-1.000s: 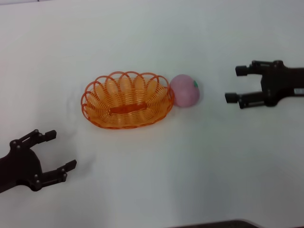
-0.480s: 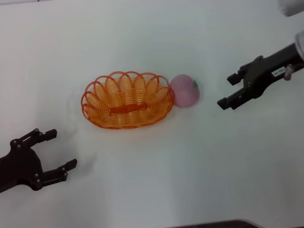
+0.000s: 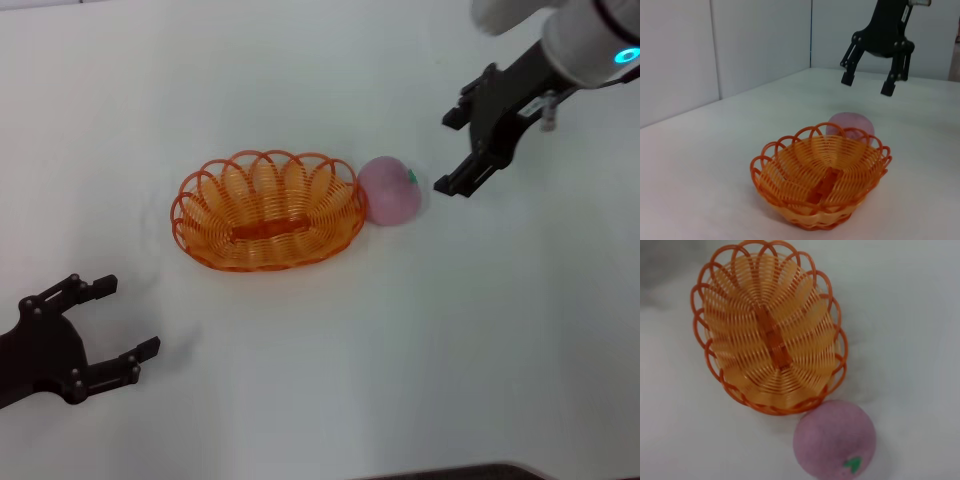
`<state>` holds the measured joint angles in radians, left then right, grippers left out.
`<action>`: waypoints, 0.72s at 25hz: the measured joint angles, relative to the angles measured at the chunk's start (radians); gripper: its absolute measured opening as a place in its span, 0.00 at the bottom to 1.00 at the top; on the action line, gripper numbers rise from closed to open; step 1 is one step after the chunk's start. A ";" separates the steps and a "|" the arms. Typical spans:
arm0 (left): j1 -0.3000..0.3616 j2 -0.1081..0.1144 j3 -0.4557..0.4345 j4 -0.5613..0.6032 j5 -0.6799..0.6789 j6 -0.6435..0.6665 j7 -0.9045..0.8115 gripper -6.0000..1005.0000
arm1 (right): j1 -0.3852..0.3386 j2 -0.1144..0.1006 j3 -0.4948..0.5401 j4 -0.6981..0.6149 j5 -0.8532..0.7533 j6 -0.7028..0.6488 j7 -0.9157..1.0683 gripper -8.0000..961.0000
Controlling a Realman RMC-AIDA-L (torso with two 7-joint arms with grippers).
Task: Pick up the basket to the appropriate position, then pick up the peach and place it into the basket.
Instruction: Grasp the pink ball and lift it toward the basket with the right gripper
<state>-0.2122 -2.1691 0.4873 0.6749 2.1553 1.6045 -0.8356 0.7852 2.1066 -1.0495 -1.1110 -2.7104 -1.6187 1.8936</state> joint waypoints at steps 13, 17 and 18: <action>0.002 0.000 -0.013 0.000 0.000 0.000 -0.009 0.88 | -0.002 0.000 -0.170 0.091 0.089 0.137 0.043 0.96; 0.000 0.000 -0.013 0.000 0.000 -0.007 -0.009 0.88 | 0.002 -0.005 -0.210 0.148 0.116 0.194 0.044 0.96; -0.001 0.000 -0.013 0.000 0.000 -0.009 -0.009 0.88 | 0.004 -0.005 -0.217 0.162 0.118 0.206 0.044 0.96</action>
<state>-0.2135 -2.1691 0.4740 0.6750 2.1553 1.5955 -0.8443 0.7896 2.1012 -1.2667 -0.9492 -2.5923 -1.4130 1.9377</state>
